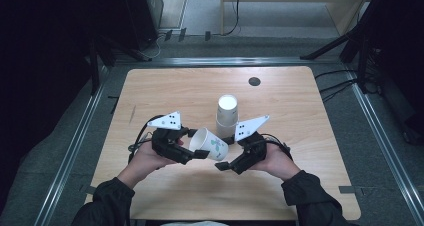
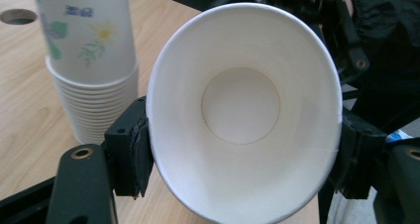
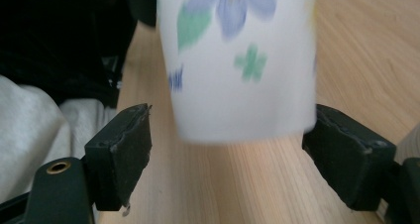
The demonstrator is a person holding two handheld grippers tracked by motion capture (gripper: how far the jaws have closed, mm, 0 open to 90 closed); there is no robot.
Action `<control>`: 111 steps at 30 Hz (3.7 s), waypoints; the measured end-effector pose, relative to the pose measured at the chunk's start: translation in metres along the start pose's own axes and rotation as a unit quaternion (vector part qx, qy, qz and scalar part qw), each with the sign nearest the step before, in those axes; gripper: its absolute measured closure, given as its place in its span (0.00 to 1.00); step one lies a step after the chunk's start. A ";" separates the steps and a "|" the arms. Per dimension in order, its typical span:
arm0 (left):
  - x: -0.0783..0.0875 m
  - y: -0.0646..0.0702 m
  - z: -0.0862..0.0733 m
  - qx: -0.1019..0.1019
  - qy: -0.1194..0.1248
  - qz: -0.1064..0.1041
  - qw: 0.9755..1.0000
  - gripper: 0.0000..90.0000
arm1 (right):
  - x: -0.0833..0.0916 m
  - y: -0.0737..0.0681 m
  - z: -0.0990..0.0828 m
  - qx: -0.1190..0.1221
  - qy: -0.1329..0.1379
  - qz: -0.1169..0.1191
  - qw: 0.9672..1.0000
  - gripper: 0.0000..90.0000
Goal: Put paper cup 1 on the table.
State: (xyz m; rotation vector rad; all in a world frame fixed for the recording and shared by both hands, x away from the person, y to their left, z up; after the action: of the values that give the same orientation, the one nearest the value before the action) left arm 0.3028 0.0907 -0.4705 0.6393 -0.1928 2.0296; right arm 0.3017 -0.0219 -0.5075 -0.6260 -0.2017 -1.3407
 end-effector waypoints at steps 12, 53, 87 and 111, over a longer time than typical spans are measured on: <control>0.007 -0.024 -0.009 -0.007 -0.023 0.054 0.998 0.28 | -0.003 0.015 -0.019 0.014 -0.043 -0.071 0.996 0.20; 0.032 -0.107 -0.070 0.029 -0.131 0.200 0.971 0.28 | 0.012 0.054 -0.038 -0.038 -0.062 -0.126 0.989 0.20; 0.078 -0.164 -0.096 0.081 -0.147 0.289 0.942 0.27 | 0.008 0.053 -0.042 -0.033 -0.082 -0.119 0.989 0.20; 0.078 -0.179 -0.116 0.083 -0.212 0.334 0.914 0.26 | 0.006 0.052 -0.043 -0.031 -0.088 -0.118 0.989 0.20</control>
State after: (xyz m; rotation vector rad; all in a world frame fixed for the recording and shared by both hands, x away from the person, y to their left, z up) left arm 0.3811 0.2888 -0.5506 1.2542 -0.5635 2.5462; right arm 0.3435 -0.0448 -0.5565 -0.7931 -0.3879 -1.5230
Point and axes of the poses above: each handheld gripper's, and its own axes: x roughly backward along the jaws, z roughly out of its top, y roughly to its right, the point moved 9 cm from there along -x, roughly forward along the jaws, and after that the axes turned 13 degrees about z, right-handed, at the moved point
